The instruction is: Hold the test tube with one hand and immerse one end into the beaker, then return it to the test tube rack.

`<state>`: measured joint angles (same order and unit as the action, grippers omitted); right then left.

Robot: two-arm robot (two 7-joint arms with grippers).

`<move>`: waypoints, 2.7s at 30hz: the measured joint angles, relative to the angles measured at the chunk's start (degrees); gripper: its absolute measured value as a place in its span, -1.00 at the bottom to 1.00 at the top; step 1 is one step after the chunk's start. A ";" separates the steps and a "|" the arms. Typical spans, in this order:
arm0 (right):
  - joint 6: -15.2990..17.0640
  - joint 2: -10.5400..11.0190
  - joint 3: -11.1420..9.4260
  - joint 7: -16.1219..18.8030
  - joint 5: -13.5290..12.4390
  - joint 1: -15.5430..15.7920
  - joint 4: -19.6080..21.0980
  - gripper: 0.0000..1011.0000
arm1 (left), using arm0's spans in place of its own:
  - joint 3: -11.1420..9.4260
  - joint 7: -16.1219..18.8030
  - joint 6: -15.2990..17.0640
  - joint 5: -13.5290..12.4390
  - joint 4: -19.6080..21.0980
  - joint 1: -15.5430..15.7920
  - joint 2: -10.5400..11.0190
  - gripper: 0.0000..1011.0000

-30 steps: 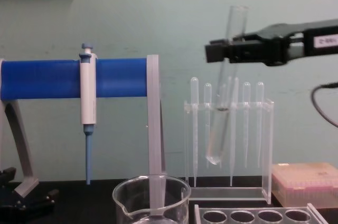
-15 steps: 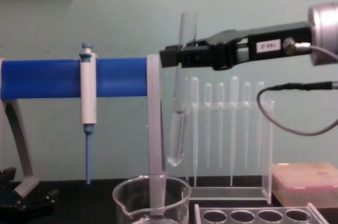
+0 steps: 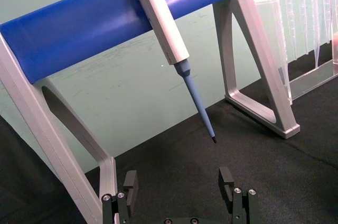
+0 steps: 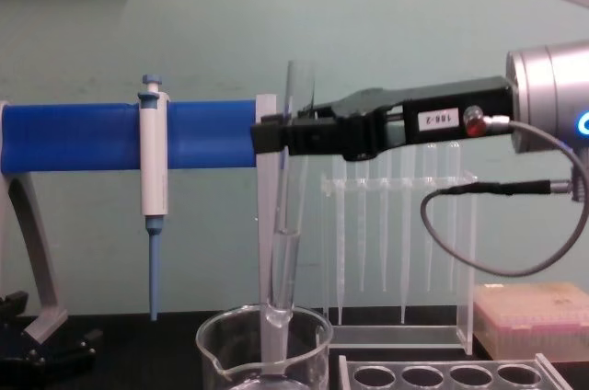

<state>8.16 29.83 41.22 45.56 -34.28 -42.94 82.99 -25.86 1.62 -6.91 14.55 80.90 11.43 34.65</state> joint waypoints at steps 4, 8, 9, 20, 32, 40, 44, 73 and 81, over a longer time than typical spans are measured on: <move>-0.46 -0.49 0.62 0.23 0.19 0.22 -0.86 -0.56 | 0.00 0.00 0.00 0.00 0.00 0.00 0.00 0.98; -1.08 -1.29 1.36 0.49 0.69 0.39 -2.49 -0.56 | 0.00 0.00 0.00 0.00 0.00 0.00 0.00 0.98; -1.20 -1.42 1.48 0.54 0.82 0.41 -2.78 -0.56 | 0.00 0.00 0.00 0.00 0.00 0.00 0.00 0.98; -3.47 -3.02 2.61 0.78 2.93 1.54 -6.22 -0.56 | 0.00 0.00 0.00 0.00 0.00 0.00 0.00 0.98; -5.60 -4.46 2.88 0.91 5.23 3.26 -8.85 -0.56 | 0.00 0.00 0.00 0.00 0.00 0.00 0.00 0.98; -6.35 -5.01 2.58 0.93 6.37 4.16 -9.86 -0.56 | 0.00 0.00 0.00 0.00 0.00 0.00 0.00 0.98; -6.64 -5.26 2.43 1.01 6.92 4.65 -10.17 -0.56 | 0.00 0.00 0.00 0.00 0.00 0.00 0.00 0.98; -7.33 -5.33 1.73 0.17 9.13 5.89 -9.55 -0.56 | 0.00 0.00 0.00 0.00 0.00 0.00 0.00 0.98; -7.33 -5.33 1.77 0.13 9.12 5.85 -9.55 -0.56 | 0.00 0.00 0.00 0.00 0.00 0.00 0.00 0.98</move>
<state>0.83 24.50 42.99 45.69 -25.16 -37.09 73.44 -25.86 1.62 -6.91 14.55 80.90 11.43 34.65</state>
